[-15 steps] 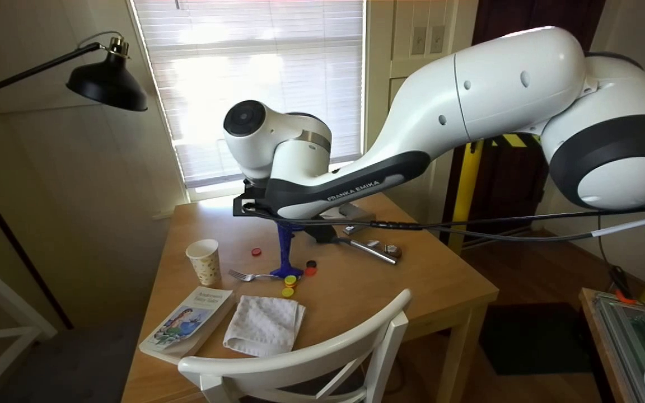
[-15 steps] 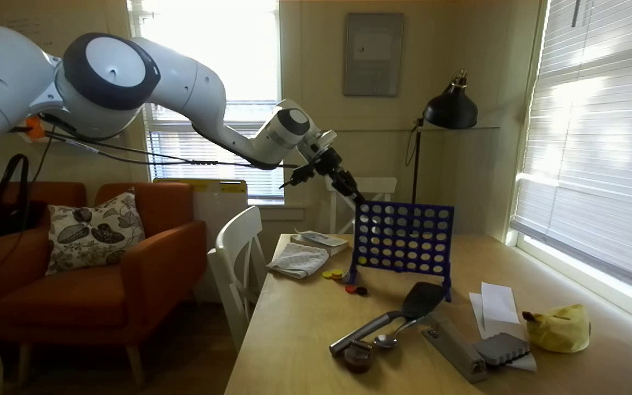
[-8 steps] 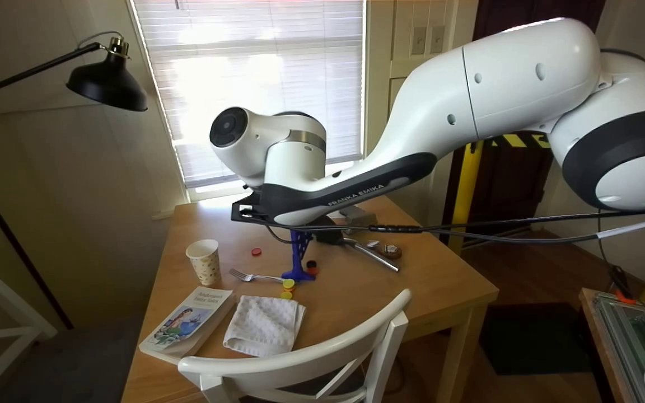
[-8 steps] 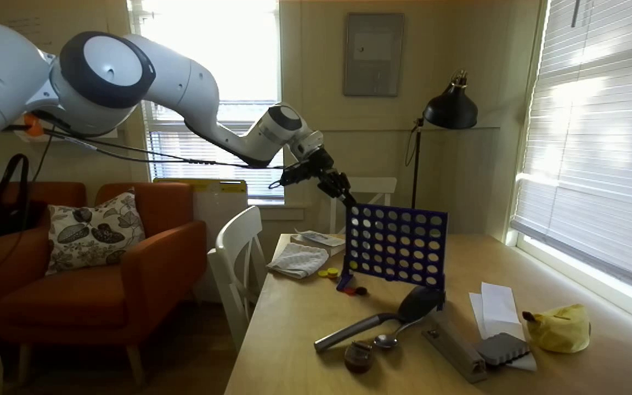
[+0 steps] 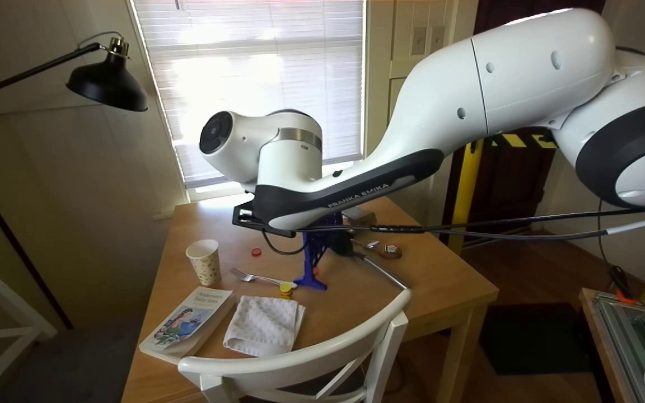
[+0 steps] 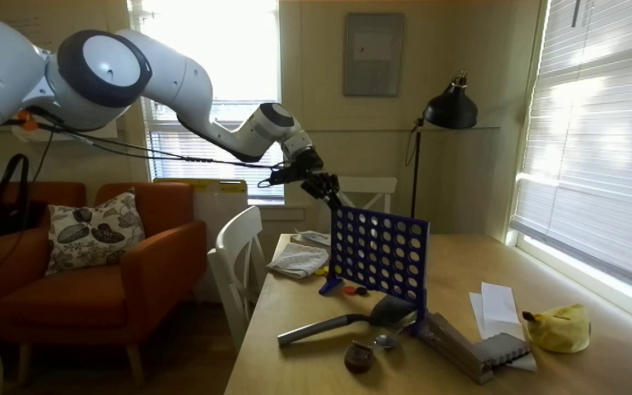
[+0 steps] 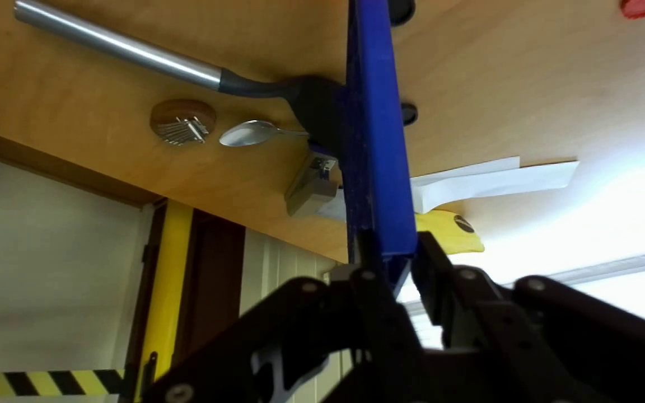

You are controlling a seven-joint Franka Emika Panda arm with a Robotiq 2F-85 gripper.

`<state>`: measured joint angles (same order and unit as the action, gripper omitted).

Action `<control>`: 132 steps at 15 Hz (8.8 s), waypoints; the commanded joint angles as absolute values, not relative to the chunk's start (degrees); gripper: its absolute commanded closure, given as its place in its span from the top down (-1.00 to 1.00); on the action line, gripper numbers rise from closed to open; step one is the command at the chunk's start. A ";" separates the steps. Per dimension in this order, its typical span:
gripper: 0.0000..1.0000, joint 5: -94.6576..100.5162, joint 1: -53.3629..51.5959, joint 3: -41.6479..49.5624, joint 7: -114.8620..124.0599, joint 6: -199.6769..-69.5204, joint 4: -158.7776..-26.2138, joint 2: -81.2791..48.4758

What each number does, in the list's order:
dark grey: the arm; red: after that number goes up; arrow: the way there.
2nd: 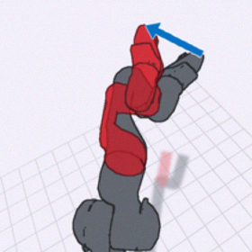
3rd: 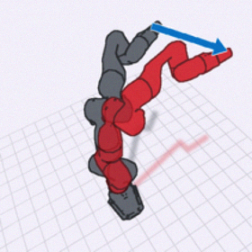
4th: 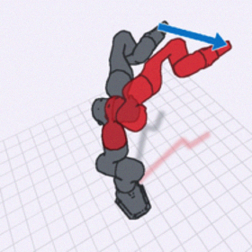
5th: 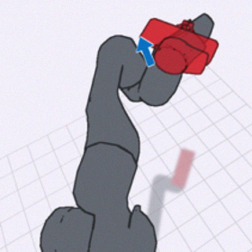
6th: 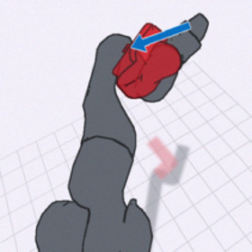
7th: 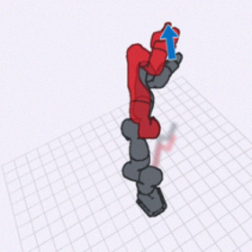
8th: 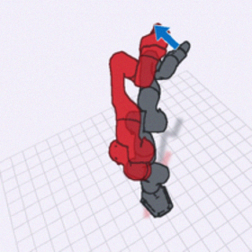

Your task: Move the board forward, then move the discs to the right

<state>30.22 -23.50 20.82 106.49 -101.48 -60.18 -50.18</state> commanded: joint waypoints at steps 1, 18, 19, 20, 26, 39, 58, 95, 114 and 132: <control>-0.90 30.49 -22.25 17.57 111.66 -97.99 -60.76 -49.71; 0.87 30.67 -19.48 13.97 109.29 -103.15 -63.18 -43.65; 0.98 30.23 -19.46 13.45 106.89 -103.88 -64.49 -41.58; 1.00 29.97 -19.42 12.99 104.12 -104.52 -65.72 -39.82; 1.00 28.93 -17.40 7.90 90.12 -109.43 -72.60 -33.63; 1.00 24.25 -12.62 4.85 85.15 -124.00 -77.76 -41.46; 1.00 11.94 -11.39 6.58 86.39 -121.14 -59.88 -57.96; -0.78 3.79 -7.51 5.16 76.76 -126.93 -50.99 -68.40; -0.78 -4.39 -3.93 -0.58 42.33 -130.41 -92.72 -36.97; -0.28 9.58 -20.38 20.73 71.13 -161.00 -123.43 -26.72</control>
<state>8.22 -21.84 22.08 70.36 -161.12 -123.55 -26.89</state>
